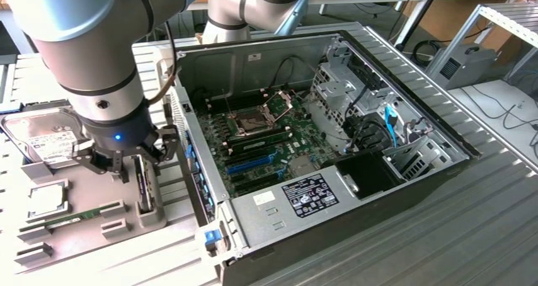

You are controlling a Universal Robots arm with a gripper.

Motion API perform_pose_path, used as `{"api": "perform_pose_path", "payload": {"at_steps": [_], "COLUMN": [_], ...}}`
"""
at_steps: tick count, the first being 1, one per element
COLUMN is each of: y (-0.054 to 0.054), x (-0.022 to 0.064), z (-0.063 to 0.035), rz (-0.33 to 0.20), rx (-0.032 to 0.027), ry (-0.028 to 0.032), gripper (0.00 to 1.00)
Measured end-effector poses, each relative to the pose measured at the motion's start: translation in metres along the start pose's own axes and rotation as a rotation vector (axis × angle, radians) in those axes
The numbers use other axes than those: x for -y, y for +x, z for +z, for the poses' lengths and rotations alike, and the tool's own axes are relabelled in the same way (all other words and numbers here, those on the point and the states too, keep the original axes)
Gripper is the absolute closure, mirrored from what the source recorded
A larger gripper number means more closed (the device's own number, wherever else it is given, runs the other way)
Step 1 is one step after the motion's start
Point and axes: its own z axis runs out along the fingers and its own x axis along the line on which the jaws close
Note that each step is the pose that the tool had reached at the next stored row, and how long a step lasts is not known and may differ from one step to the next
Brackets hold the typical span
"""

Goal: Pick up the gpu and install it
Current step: 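Pick up the gpu and move the gpu toward the slot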

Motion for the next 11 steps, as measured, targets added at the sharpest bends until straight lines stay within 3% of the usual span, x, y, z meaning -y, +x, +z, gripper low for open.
{"api": "perform_pose_path", "payload": {"at_steps": [11], "y": [-0.0015], "x": [-0.0001], "z": [0.0], "rz": [0.0], "rx": [-0.002], "ry": [0.0002], "gripper": [0.47]}}
